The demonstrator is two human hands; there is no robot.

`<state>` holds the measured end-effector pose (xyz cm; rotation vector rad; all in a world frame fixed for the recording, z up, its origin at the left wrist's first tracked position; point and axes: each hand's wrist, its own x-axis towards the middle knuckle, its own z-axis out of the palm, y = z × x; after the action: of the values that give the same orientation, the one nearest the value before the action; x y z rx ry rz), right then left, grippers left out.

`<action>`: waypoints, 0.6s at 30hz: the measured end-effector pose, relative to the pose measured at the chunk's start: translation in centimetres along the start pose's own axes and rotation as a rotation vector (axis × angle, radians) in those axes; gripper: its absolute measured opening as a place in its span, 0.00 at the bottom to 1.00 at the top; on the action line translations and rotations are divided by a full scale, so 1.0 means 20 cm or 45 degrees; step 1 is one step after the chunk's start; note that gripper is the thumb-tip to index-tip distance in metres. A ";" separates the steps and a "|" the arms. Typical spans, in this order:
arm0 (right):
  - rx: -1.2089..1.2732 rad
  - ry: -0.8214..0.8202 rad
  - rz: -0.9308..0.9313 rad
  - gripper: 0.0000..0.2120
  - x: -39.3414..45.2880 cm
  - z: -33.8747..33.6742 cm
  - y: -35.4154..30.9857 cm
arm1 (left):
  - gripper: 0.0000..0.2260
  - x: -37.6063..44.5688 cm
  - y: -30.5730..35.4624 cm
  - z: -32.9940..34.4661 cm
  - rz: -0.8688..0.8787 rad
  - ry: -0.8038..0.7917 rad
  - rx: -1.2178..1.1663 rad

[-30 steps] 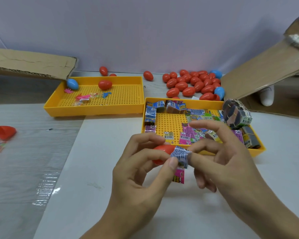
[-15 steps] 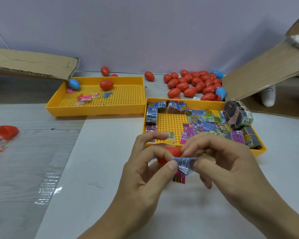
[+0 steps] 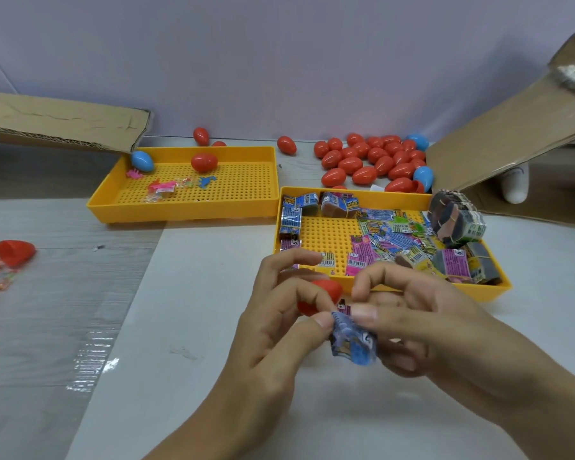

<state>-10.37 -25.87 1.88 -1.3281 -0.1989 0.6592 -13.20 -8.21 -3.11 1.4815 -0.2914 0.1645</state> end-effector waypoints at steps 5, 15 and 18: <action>-0.052 0.197 -0.263 0.09 0.01 0.02 0.00 | 0.09 0.02 0.00 0.00 0.024 0.158 -0.101; -0.021 0.276 -0.307 0.08 0.01 0.02 0.01 | 0.07 0.02 0.00 0.02 0.140 0.205 -0.018; -0.055 0.243 -0.266 0.07 0.01 0.02 0.01 | 0.06 0.02 0.01 0.01 0.162 0.228 0.035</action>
<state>-10.46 -25.38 1.79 -1.3809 -0.1943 0.3514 -12.85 -8.51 -2.84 1.4646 -0.2392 0.4028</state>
